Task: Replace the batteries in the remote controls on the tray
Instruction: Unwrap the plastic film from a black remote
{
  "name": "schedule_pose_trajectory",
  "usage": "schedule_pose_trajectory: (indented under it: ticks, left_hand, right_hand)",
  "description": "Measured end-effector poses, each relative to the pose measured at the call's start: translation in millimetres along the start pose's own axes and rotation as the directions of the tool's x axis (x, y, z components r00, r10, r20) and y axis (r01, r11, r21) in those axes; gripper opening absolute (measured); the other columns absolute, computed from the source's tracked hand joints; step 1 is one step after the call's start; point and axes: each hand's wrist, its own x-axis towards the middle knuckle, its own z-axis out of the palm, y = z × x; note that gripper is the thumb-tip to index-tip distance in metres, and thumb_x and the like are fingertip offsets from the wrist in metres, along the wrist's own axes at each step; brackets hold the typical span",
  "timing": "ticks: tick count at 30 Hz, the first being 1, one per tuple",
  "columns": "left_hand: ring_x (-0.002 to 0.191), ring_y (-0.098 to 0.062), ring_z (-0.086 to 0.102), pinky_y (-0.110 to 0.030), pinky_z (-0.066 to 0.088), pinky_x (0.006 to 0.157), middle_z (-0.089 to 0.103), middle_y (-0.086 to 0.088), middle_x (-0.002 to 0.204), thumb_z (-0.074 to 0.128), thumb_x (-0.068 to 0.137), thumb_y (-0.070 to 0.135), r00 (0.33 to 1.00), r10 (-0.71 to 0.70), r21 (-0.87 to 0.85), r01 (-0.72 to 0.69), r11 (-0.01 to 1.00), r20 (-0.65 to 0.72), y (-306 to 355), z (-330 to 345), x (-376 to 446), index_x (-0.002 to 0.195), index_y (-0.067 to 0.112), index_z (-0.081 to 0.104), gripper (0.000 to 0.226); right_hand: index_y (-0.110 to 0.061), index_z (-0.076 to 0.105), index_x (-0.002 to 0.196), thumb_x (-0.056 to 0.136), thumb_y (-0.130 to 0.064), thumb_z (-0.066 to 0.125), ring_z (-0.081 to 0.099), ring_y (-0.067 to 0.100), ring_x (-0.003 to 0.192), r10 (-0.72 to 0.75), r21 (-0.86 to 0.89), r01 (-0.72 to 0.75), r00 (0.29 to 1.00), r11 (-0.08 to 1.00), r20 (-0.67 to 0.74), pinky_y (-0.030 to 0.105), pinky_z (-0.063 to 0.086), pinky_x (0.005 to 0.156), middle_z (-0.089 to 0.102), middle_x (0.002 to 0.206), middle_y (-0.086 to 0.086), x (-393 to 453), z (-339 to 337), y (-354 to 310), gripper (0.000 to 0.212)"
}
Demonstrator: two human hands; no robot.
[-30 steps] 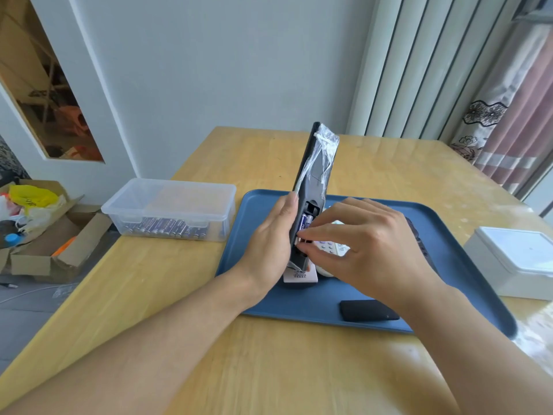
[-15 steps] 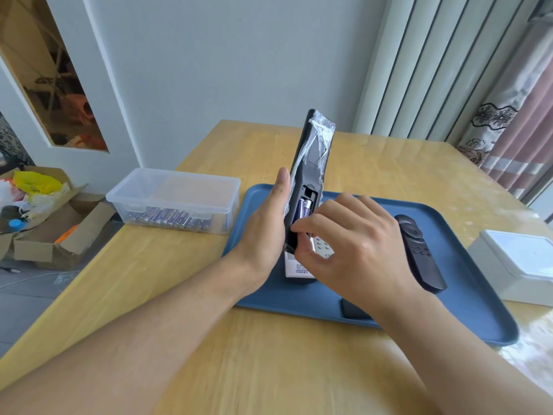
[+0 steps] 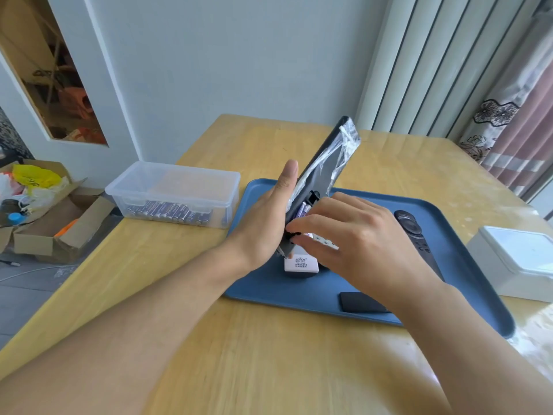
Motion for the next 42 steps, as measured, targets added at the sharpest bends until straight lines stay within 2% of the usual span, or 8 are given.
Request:
schedule_pose_trajectory:
  ticks: [3, 4, 7, 13, 17, 24, 32, 42]
  left_hand:
    - [0.115, -0.052, 0.051, -0.074, 0.036, 0.096, 0.030, 0.022, 0.093, 0.020, 0.101, 0.070, 0.997, 0.080, 0.048, -0.081, 0.996, 0.018, 0, 3, -1, 0.110, -0.007, 0.049, 0.083]
    - [0.103, -0.047, 0.063, -0.068, 0.045, 0.087, 0.068, -0.001, 0.106, 0.019, 0.101, 0.069, 0.997, 0.076, 0.051, -0.077, 0.996, 0.016, -1, 3, -1, 0.104, -0.002, 0.059, 0.081]
    - [0.055, -0.017, 0.052, -0.032, 0.044, 0.061, 0.052, 0.009, 0.057, 0.017, 0.100, 0.069, 1.000, 0.001, -0.025, -0.001, 1.000, 0.023, -3, 0, 0, 0.071, 0.014, 0.059, 0.074]
    - [0.070, -0.029, 0.062, -0.033, 0.048, 0.054, 0.065, -0.014, 0.080, 0.024, 0.098, 0.071, 0.991, -0.126, -0.222, 0.114, 0.968, -0.043, -5, 1, 2, 0.096, 0.013, 0.074, 0.076]
    - [0.064, -0.023, 0.067, -0.031, 0.051, 0.051, 0.070, -0.008, 0.077, 0.029, 0.102, 0.064, 0.976, -0.173, -0.327, 0.122, 0.937, -0.132, -4, -4, 4, 0.107, 0.012, 0.074, 0.069]
    - [0.076, -0.023, 0.074, -0.038, 0.059, 0.066, 0.074, -0.015, 0.096, 0.038, 0.109, 0.029, 0.949, -0.146, -0.402, 0.021, 0.915, -0.281, -10, -4, 7, 0.115, 0.003, 0.065, 0.038]
    - [0.088, -0.021, 0.066, -0.039, 0.053, 0.077, 0.070, -0.010, 0.102, 0.040, 0.109, 0.019, 0.991, -0.011, -0.423, -0.046, 0.905, -0.131, -10, 2, 5, 0.118, 0.009, 0.058, 0.022]
    - [0.114, -0.031, 0.067, -0.048, 0.057, 0.091, 0.070, -0.013, 0.124, 0.053, 0.102, 0.021, 0.988, 0.147, -0.353, -0.157, 0.923, -0.055, -21, 11, 5, 0.128, 0.012, 0.051, 0.027]
  right_hand:
    - [-0.020, 0.076, 0.094, 0.095, -0.023, 0.070, 0.056, 0.021, 0.068, -0.016, 0.018, 0.016, 1.000, 1.000, 0.008, 0.036, 0.047, 0.056, 0.064, 0.079, -0.003, -1, 1, 1, 0.007]
    - [-0.020, 0.076, 0.094, 0.095, -0.021, 0.070, 0.056, 0.021, 0.069, -0.016, 0.015, 0.016, 1.000, 1.000, 0.005, 0.035, 0.047, 0.056, 0.063, 0.080, -0.002, -1, 1, 0, 0.006]
    - [-0.018, 0.076, 0.097, 0.095, -0.019, 0.071, 0.056, 0.020, 0.072, -0.005, 0.003, 0.005, 0.999, 1.000, -0.033, 0.033, 0.046, 0.054, 0.062, 0.087, 0.000, -1, 3, -2, 0.006]
    - [-0.013, 0.070, 0.102, 0.099, -0.019, 0.063, 0.059, 0.017, 0.089, 0.219, 0.253, -0.155, 0.944, 0.955, -0.246, 0.024, 0.047, 0.077, 0.069, 0.102, -0.001, 4, -2, -15, 0.010]
    - [-0.030, 0.052, 0.098, 0.104, -0.014, 0.050, 0.062, 0.010, 0.082, 0.648, 0.662, -0.450, 0.758, 0.600, -0.072, 0.030, 0.050, 0.076, 0.068, 0.090, -0.010, 5, 1, -19, 0.018]
    - [-0.018, 0.070, 0.094, 0.102, -0.002, 0.041, 0.037, 0.015, 0.063, 0.725, 0.849, -0.501, 0.521, -0.168, 0.451, 0.024, 0.033, 0.056, 0.046, 0.072, 0.001, 12, -3, -21, 0.034]
    - [-0.022, 0.069, 0.090, 0.099, -0.023, 0.062, 0.029, 0.007, 0.045, 0.805, 0.724, -0.642, 0.554, 0.251, 0.212, 0.019, 0.027, 0.044, 0.034, 0.050, -0.012, 9, 2, -28, 0.012]
    - [-0.024, 0.058, 0.092, 0.096, -0.028, 0.065, 0.056, 0.039, 0.062, 0.866, 0.803, -0.591, 0.440, 0.082, 0.235, 0.029, 0.041, 0.052, 0.060, 0.069, 0.011, 8, 5, -29, 0.009]
